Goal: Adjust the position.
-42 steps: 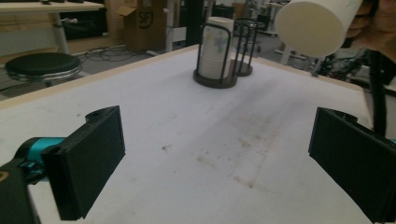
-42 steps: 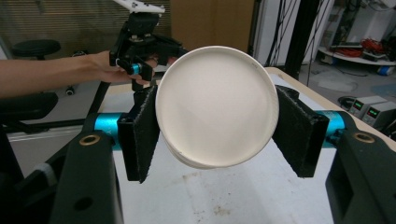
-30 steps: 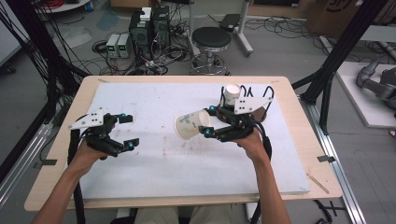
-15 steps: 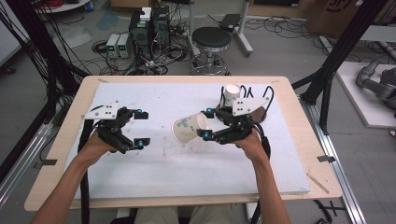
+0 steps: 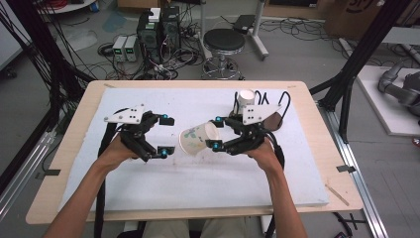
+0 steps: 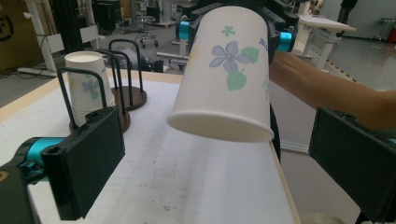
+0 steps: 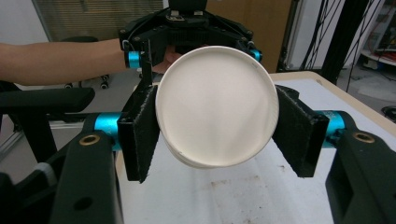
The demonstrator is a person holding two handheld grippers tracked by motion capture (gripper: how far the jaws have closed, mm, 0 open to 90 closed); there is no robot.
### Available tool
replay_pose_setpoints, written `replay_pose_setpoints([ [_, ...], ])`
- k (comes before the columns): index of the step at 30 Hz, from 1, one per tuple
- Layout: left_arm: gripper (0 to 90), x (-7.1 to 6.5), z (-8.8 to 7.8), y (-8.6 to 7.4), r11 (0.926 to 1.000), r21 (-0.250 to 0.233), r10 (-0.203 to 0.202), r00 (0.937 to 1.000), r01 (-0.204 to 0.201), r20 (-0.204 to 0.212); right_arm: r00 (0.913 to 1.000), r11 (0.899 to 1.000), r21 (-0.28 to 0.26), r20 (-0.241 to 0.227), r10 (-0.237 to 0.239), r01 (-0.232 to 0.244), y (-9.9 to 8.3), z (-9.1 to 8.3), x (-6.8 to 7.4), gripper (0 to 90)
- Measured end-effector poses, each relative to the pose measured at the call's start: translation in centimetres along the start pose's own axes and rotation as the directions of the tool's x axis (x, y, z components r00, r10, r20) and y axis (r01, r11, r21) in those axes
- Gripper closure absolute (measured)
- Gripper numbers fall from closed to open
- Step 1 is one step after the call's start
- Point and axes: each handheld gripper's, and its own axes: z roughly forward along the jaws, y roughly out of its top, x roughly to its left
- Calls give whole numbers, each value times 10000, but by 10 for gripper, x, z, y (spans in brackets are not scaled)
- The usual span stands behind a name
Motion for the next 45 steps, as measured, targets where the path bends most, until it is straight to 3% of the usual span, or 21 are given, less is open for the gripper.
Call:
replay_pose_setpoints([
  [14,37,-3,37,16,9994,236,238,9975,-254,670,9997,10000,19,-231,-78,78,0,5,2,371],
  [18,36,-3,43,18,9991,179,383,9968,-397,701,9996,10000,-4,-275,-48,48,1,5,3,371],
  [31,37,0,58,12,9992,365,135,9948,-173,1013,9993,9998,-165,-359,-106,100,1,4,3,372],
  [43,38,1,59,3,9988,491,-60,9942,7,1075,9987,9994,-330,-493,-142,125,2,2,4,371],
  [45,113,1,58,3,9986,513,82,9922,-147,1241,9983,9993,-349,-565,-169,149,2,3,4,372],
])
